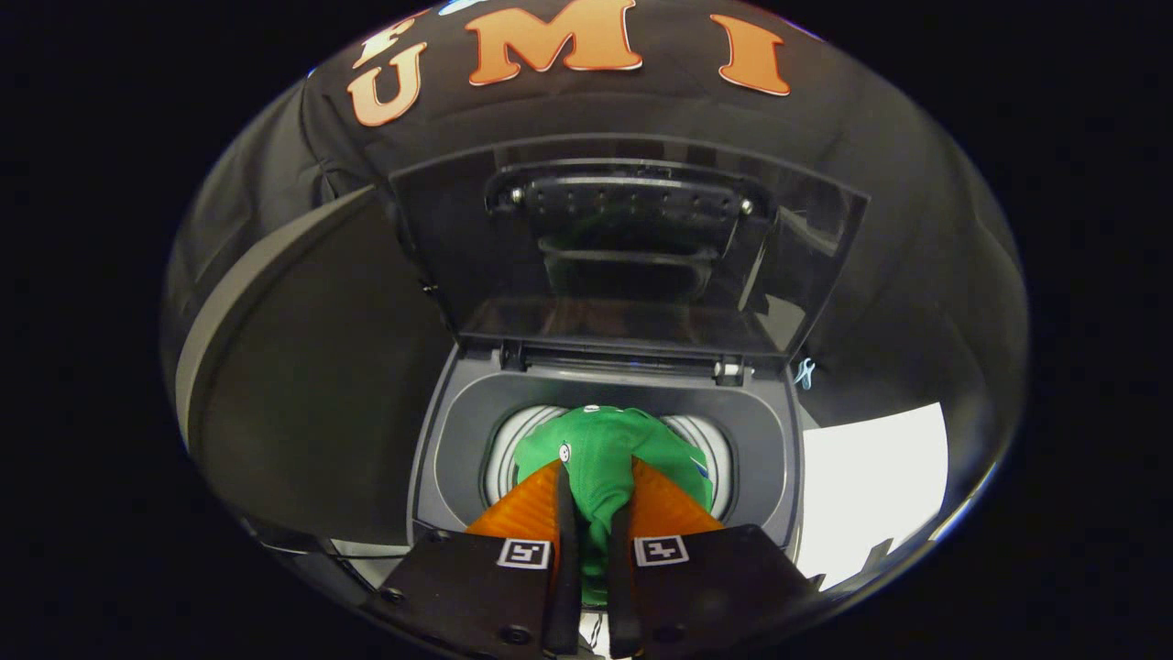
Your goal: Put the clothes into the washing machine and then close the washing machine lid.
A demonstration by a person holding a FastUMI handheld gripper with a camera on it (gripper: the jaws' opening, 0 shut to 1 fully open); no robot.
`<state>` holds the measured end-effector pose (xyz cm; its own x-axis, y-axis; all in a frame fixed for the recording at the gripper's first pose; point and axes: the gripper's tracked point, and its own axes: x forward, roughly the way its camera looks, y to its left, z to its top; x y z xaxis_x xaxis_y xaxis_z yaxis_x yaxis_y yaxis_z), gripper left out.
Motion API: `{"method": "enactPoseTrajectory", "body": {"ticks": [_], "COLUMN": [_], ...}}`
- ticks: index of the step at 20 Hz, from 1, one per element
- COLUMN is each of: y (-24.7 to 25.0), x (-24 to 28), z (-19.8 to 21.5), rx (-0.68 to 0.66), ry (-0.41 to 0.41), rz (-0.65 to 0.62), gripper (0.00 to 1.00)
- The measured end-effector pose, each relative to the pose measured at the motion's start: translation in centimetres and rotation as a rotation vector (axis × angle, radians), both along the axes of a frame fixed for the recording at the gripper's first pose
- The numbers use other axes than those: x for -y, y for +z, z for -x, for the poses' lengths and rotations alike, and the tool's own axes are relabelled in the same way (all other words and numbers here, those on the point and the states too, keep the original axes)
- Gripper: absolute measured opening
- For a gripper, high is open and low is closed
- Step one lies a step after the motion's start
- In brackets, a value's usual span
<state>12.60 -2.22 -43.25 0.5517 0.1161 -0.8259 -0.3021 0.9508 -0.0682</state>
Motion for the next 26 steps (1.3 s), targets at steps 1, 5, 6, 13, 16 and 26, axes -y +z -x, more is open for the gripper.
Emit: {"method": "enactPoseTrajectory", "body": {"ticks": [1,5,6,13,16,26], "y": [-0.9,-4.8,-5.5,-9.2,-9.8,-6.0], "x": [0.2,1.9,2.2,3.8,3.9,5.3], "z": [-0.1,-1.0,-1.3,-1.3,-0.3,-0.5], "rx": [-0.016,-0.051,-0.049,-0.071,-0.088,-0.03], "ry": [-0.007,-0.058,-0.076,-0.12,-0.12,-0.17], "rz": [0.006,0.033,0.037,0.066,0.064,0.045], "gripper": [0.2,0.2,0.2,0.27,0.33,0.9]}}
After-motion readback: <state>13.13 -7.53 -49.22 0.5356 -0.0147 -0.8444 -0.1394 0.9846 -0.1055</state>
